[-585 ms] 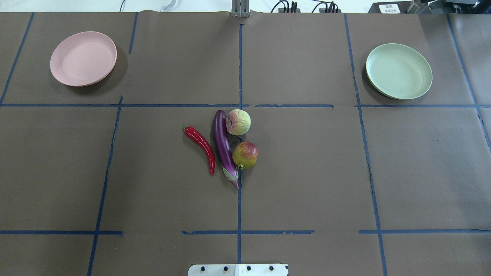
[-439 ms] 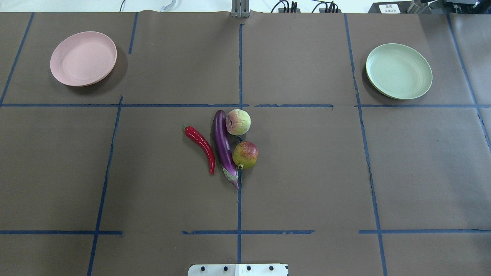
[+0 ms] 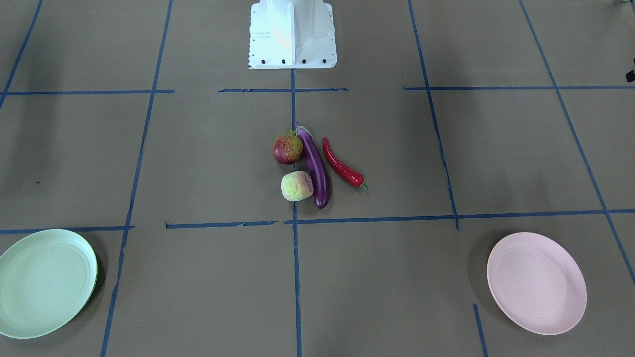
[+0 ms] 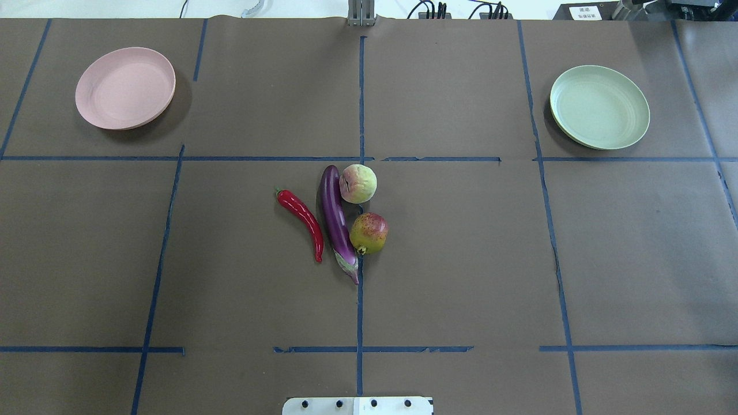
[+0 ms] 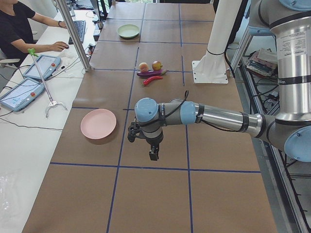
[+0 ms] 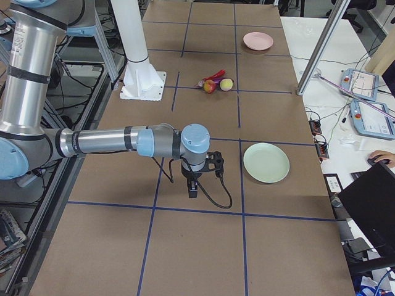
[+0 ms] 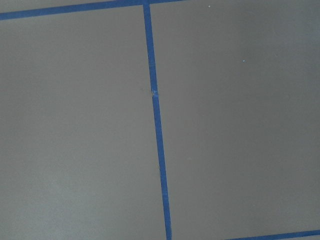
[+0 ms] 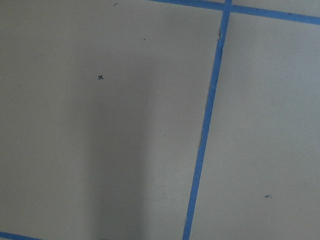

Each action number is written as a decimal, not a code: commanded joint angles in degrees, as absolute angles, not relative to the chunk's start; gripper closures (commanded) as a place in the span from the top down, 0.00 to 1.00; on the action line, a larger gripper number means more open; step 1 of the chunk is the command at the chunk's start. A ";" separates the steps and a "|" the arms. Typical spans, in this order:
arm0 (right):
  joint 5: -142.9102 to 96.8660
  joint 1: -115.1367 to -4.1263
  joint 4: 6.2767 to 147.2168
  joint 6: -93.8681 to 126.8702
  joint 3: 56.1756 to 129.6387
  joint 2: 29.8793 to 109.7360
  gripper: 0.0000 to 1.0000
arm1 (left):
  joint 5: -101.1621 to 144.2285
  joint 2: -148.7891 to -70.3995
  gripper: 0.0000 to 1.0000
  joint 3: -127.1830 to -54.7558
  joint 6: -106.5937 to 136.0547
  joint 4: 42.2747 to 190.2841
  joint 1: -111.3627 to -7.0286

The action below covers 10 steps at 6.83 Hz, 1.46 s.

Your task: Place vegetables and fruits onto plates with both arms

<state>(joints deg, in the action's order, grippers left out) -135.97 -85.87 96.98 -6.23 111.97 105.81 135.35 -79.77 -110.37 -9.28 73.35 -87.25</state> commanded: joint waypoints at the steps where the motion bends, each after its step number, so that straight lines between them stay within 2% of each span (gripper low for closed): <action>1: -135.97 -85.87 96.94 -6.85 111.97 105.91 1.00 | 135.53 -79.72 1.00 -110.57 -9.58 73.48 -87.19; 10: -136.23 -85.87 97.03 -6.06 111.62 105.91 1.00 | 136.14 -79.80 1.00 -110.74 -9.76 73.74 -87.27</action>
